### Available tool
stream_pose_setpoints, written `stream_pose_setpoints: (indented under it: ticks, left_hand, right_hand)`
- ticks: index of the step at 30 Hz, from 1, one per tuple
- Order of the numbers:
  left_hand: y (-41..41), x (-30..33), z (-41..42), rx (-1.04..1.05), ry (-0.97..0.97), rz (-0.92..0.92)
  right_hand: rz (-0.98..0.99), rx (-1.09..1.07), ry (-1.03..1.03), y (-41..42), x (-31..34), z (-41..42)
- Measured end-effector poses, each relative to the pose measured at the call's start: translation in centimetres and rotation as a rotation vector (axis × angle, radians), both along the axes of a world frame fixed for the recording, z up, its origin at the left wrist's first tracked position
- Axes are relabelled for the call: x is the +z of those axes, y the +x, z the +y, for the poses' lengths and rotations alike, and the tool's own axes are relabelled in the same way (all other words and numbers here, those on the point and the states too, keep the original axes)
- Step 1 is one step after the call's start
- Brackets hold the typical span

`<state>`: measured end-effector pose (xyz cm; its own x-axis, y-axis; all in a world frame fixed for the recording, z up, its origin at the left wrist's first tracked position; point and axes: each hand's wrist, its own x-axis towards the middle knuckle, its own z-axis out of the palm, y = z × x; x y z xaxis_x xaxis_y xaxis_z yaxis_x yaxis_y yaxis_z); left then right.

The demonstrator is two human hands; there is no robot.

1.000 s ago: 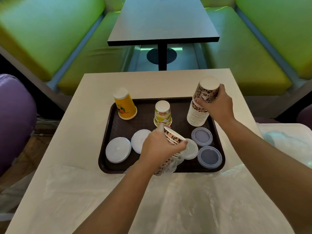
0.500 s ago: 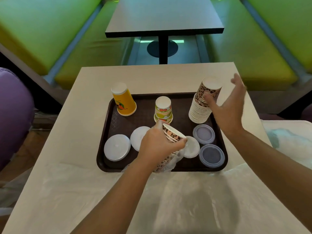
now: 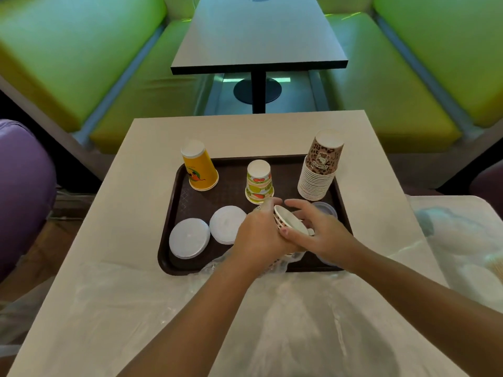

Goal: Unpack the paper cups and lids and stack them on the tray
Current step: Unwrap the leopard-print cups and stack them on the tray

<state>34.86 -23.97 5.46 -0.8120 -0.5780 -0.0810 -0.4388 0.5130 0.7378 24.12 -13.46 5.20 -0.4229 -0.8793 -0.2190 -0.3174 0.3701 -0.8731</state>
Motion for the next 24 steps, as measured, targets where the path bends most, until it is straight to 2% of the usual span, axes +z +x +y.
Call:
stream_pose_setpoints:
  ticks: [4, 11, 14, 17, 24]
  left_hand:
    - [0.4, 0.3, 0.3, -0.028, -0.001, 0.043]
    - [1.5, 0.7, 0.6, -0.050, 0.113, 0.049]
    - [2.0, 0.6, 0.2, -0.083, 0.187, 0.034]
    - [2.4, 0.8, 0.4, -0.116, 0.262, 0.016]
    - [1.7, 1.3, 1.0, -0.074, 0.181, 0.050]
  right_hand:
    - [-0.036, -0.103, -0.079, 0.2, 0.1, 0.2]
    - [-0.107, -0.224, -0.163, 1.0, 0.5, 1.1]
    - [-0.239, -0.311, -0.223, 0.6, 1.2, 1.4]
    - [-0.299, -0.280, -0.193, 0.0, 1.5, 1.6]
    - [-0.200, -0.203, -0.204, 0.2, 1.6, 1.6]
